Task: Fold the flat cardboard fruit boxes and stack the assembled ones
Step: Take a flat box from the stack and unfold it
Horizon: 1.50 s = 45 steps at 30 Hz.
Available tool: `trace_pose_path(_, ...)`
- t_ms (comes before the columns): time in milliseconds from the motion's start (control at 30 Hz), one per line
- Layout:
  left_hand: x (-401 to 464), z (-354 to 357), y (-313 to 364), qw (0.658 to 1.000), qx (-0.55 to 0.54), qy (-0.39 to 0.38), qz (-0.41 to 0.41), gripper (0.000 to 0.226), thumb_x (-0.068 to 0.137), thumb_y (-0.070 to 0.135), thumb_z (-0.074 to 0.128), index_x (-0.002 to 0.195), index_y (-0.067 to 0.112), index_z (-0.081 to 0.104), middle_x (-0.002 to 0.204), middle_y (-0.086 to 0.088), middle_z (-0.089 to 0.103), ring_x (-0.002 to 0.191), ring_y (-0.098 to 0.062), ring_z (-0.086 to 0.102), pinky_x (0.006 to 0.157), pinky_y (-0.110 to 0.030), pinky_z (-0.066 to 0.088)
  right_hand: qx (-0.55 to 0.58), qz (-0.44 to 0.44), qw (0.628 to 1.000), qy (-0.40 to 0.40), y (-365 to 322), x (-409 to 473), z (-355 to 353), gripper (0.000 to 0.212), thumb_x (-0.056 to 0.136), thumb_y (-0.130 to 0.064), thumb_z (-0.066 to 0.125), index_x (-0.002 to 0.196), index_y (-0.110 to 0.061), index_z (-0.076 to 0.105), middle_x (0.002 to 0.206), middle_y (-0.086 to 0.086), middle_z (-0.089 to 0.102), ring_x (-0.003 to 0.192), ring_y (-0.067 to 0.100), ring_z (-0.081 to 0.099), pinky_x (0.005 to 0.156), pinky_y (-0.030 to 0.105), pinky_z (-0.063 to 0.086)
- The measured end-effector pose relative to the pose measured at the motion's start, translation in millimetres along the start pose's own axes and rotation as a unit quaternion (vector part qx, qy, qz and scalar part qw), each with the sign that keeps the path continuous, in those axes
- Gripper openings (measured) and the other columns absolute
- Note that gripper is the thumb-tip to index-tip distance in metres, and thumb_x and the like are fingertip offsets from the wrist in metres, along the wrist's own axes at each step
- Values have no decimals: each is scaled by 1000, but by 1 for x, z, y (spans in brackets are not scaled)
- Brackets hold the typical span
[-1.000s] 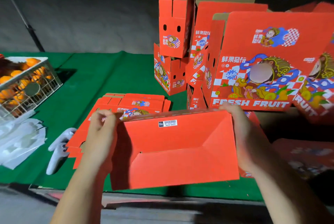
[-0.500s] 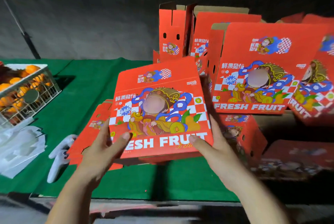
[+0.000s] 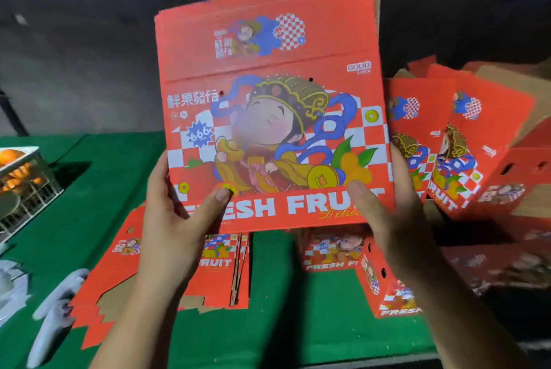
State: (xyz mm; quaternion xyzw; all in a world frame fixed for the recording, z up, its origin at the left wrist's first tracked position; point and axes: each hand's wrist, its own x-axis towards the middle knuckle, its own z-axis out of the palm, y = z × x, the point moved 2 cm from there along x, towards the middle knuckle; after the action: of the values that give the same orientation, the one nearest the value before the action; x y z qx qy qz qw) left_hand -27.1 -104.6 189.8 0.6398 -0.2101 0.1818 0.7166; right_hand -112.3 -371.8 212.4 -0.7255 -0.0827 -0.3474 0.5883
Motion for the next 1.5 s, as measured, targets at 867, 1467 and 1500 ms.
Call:
trace_pose_path(867,221,216,-9,883,435,-162,-66,99,94,50,66,163,14,5,168,-17,6,153,-40,18,124,-45,22,-363,237,900,40,74,255,-106,104,95,-40,59,159,-29,-22,172,7,-3,158,31,-2,125,54,8)
trace_pose_path(1467,104,162,-33,961,260,-61,68,28,96,9,57,122,13,66,117,1,69,111,-15,63,100,-36,49,-324,-81,939,-80,65,122,54,63,93,-3,52,153,-19,43,164,8,29,150,32,23,122,48,23)
trace_pose_path(1500,99,152,-41,962,262,-53,52,28,96,9,57,122,13,67,117,3,69,110,-14,62,99,-34,49,-338,-80,933,-94,70,115,63,66,90,-1,52,153,-21,42,165,7,27,153,30,18,123,49,21)
